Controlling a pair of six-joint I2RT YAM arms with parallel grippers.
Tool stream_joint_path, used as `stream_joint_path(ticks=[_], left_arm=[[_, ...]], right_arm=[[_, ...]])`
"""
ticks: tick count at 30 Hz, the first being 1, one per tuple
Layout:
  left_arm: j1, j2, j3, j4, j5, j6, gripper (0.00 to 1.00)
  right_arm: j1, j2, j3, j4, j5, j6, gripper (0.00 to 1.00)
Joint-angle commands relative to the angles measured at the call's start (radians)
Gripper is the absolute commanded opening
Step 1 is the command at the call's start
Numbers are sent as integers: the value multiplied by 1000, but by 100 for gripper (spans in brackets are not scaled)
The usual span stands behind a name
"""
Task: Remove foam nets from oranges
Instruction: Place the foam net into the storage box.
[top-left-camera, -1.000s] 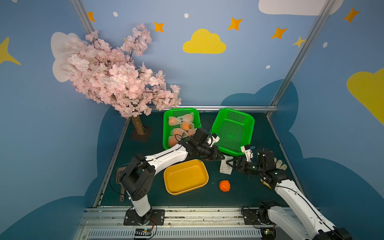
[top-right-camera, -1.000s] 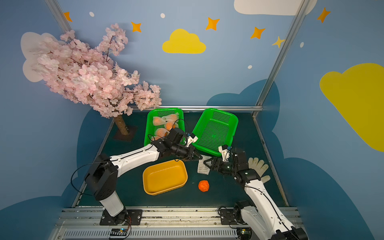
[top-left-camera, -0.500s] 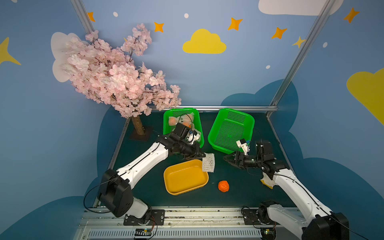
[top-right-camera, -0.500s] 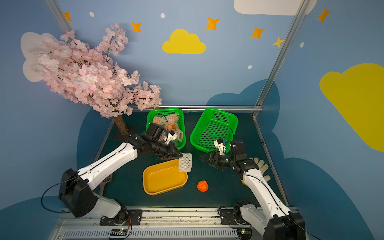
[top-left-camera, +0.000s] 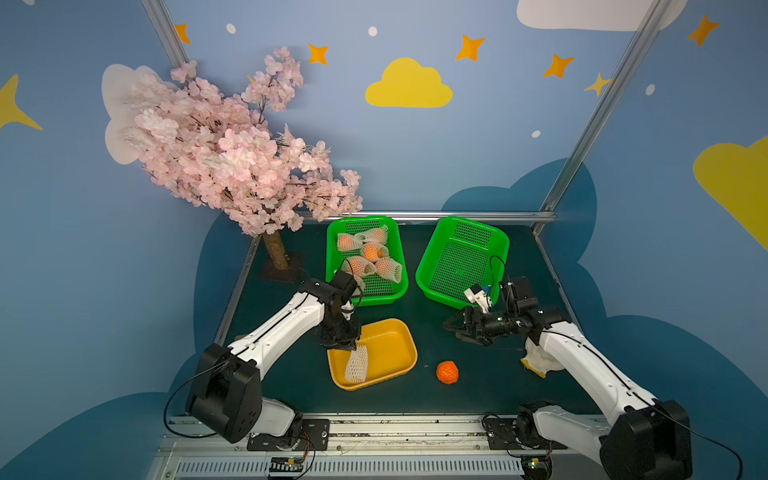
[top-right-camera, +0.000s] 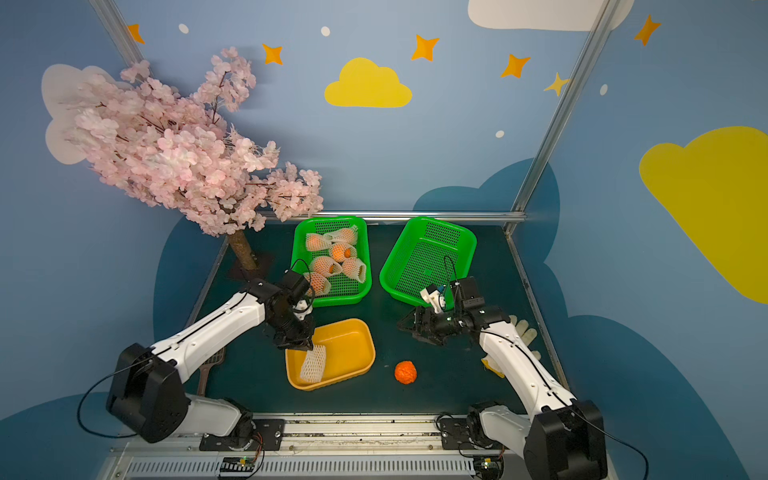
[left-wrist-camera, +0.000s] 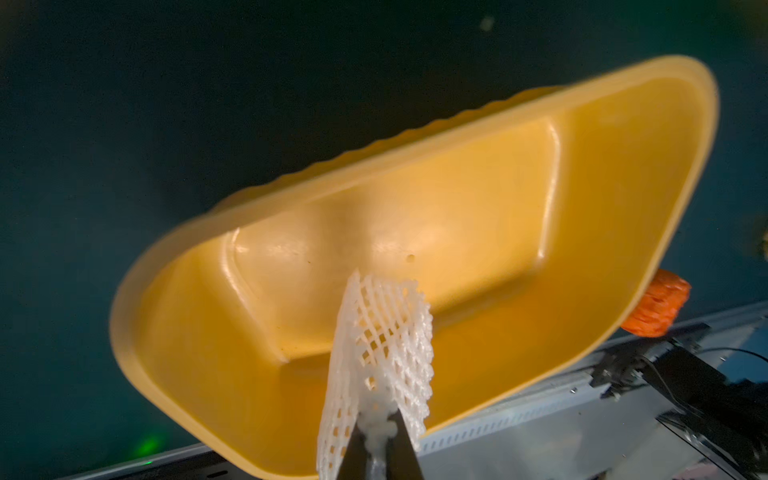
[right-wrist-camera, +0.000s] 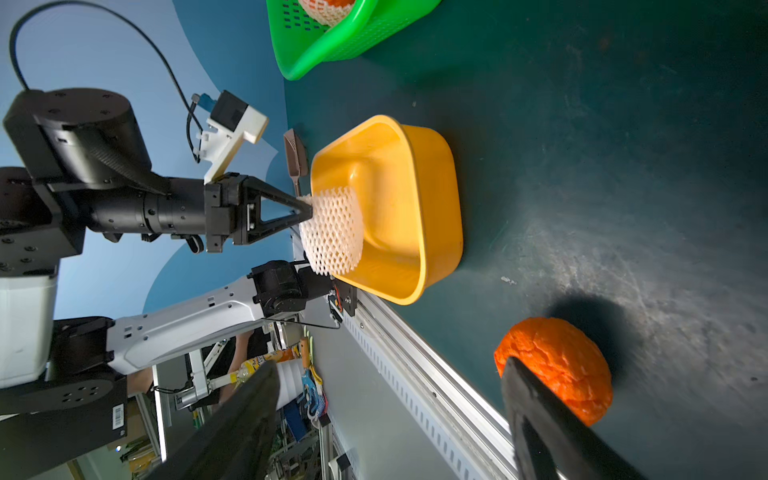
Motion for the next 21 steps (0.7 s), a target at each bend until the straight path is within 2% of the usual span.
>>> stream_joint_path(ticks=[1, 4, 6, 9, 12, 13, 15, 21], left_arm=[[3, 40, 24, -32, -111, 35, 9], [3, 77, 7, -29, -139, 33, 10], [3, 90, -11, -26, -162, 28, 18], [2, 72, -3, -20, -159, 14, 48], [2, 1, 39, -5, -120, -14, 67], [1, -26, 60, -2, -105, -22, 79], [2, -73, 97, 9, -74, -36, 91], [2, -227, 144, 71, -34, -83, 96]], right_arm=[[24, 11, 27, -18, 31, -8, 83], [35, 28, 36, -60, 80, -22, 83], [38, 43, 51, -127, 128, -44, 83], [45, 74, 83, -270, 210, -86, 83], [63, 88, 100, -360, 241, -106, 83], [78, 86, 96, -375, 247, -102, 83], [121, 79, 77, -387, 251, -85, 83], [215, 84, -25, -339, 264, -10, 83]])
